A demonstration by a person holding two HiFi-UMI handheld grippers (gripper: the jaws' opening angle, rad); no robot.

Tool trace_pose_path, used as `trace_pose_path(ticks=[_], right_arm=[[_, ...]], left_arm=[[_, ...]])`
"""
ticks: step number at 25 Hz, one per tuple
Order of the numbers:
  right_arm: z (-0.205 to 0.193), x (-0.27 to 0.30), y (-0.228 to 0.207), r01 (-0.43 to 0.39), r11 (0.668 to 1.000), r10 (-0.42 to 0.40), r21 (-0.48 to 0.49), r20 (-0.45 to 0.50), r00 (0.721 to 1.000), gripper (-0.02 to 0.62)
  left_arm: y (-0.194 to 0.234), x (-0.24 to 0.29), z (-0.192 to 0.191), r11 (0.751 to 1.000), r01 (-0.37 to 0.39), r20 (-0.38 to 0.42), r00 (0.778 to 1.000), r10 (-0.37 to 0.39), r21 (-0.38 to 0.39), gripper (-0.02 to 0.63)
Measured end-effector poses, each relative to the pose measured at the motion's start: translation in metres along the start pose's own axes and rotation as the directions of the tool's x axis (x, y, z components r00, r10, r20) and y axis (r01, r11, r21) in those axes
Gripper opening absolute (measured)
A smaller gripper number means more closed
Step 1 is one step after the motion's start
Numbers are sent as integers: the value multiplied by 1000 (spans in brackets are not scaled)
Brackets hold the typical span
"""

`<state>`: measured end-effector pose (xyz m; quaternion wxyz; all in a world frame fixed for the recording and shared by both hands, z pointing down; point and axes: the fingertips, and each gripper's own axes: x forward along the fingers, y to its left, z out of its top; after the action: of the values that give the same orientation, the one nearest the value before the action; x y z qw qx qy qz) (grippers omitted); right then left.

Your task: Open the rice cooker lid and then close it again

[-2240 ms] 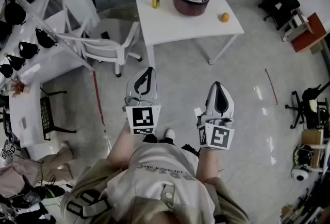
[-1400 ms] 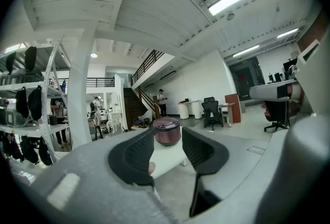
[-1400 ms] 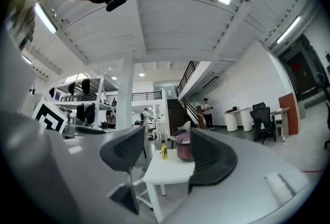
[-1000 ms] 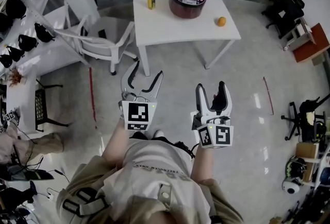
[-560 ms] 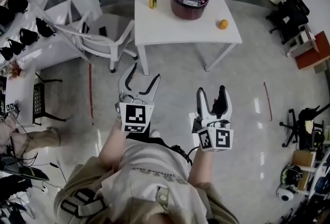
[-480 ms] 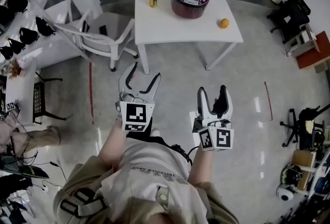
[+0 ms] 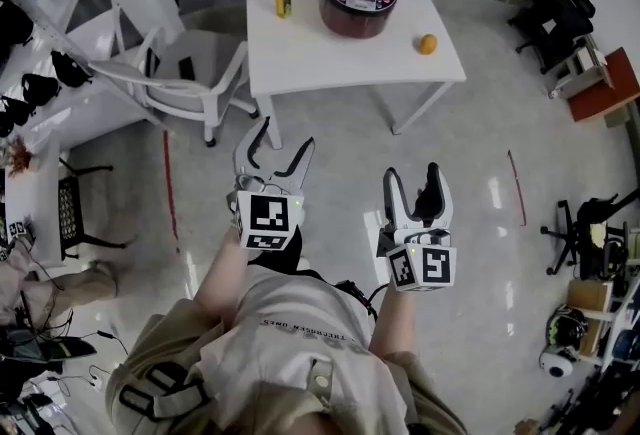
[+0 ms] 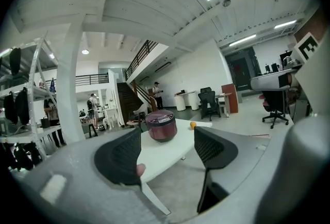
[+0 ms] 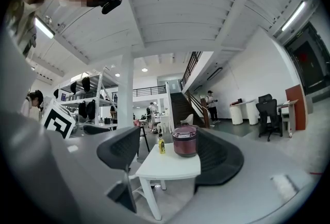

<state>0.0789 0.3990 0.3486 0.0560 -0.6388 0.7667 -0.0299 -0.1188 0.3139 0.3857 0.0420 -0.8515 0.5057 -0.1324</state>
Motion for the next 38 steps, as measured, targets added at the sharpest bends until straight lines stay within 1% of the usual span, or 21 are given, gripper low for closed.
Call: trace_pose_path(ticks=[9,18,22,25,29,32,38], right_arm=[[10,73,-12,37,999,-37,-20,11,999,319],[10,140,-28,97,994,-96,-44,26,995,319],[4,163,-29,92,995,-91,-50,18,996,321],[-2,176,-30,87,995,-87,-51,0,996,324],[-8,190,-34,85,995,-85,-49,-13,996,327],[-14,201,-39,78,996,-80,-50,-29,996,327],[-31,230,-63,45,999,-46,-23,-76,996,331]], left_arm=[[35,77,8,999,51,13,999,-51,-4,333],[70,146,17,994,105,41,994,-105,16,333],[82,164,17,993,114,52,992,-115,21,333],[85,173,16,991,132,68,989,-132,5,334],[84,188,9,989,145,44,988,-146,20,334],[83,199,5,989,145,32,989,-146,16,334],[82,229,-2,993,119,-1,993,-119,14,334]])
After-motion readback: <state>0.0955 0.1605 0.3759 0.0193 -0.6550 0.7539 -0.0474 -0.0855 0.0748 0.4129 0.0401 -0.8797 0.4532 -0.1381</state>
